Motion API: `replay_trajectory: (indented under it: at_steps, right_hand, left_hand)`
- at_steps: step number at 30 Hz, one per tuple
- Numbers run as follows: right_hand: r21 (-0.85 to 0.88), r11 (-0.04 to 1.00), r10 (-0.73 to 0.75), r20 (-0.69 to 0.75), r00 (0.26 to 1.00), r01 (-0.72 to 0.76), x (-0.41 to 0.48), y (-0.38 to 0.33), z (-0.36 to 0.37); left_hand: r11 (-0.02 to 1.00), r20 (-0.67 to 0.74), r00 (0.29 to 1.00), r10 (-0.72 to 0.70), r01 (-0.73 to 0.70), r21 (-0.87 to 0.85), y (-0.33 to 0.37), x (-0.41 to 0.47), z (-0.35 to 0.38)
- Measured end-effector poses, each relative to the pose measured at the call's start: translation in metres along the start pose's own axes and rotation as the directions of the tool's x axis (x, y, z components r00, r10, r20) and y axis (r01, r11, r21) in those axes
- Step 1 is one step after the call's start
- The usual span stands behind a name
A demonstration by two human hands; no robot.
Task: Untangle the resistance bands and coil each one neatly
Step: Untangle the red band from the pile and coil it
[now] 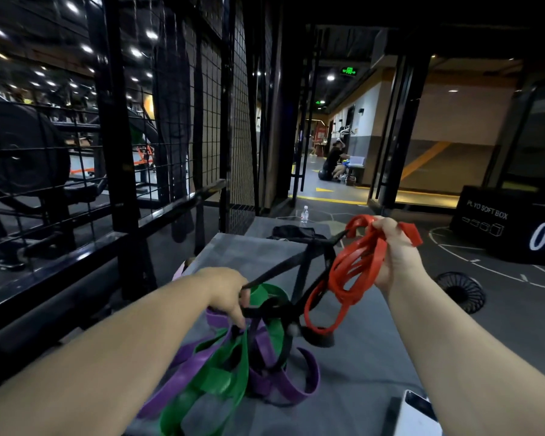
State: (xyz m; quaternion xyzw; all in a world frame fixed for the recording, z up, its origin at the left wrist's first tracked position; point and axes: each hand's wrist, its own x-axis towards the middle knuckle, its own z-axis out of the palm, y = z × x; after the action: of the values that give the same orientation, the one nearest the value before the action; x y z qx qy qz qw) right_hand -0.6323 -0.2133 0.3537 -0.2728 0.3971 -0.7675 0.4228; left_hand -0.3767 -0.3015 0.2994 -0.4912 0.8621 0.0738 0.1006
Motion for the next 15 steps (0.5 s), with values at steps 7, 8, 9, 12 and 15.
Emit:
replay_trajectory:
  at_steps: [7, 8, 9, 12, 15]
  right_hand:
    - [0.010, 0.999, -0.031, 0.095, 0.995, 0.030, -0.011, 0.005, 0.017]
    - [0.011, 1.000, -0.027, 0.099, 0.995, 0.026, -0.012, 0.005, 0.018]
    - [0.017, 1.000, -0.023, 0.104, 0.994, 0.022, -0.013, 0.006, 0.019]
    - [0.025, 1.000, -0.014, 0.108, 0.994, 0.012, -0.013, 0.009, 0.020]
    - [0.016, 1.000, -0.016, 0.110, 0.994, 0.015, -0.015, 0.008, 0.016]
  left_hand:
    - [0.904, 0.012, 0.994, 0.106, -0.091, -0.418, 0.057, 0.011, 0.043]
    - [0.889, 0.001, 0.994, 0.112, -0.100, -0.446, 0.067, 0.011, 0.049]
    - [0.863, -0.019, 0.994, 0.109, -0.104, -0.495, 0.075, 0.011, 0.054]
    - [0.653, -0.066, 0.986, 0.150, -0.149, -0.742, 0.092, 0.007, 0.066]
    - [0.375, -0.111, 0.963, 0.245, -0.200, -0.905, 0.105, 0.002, 0.074]
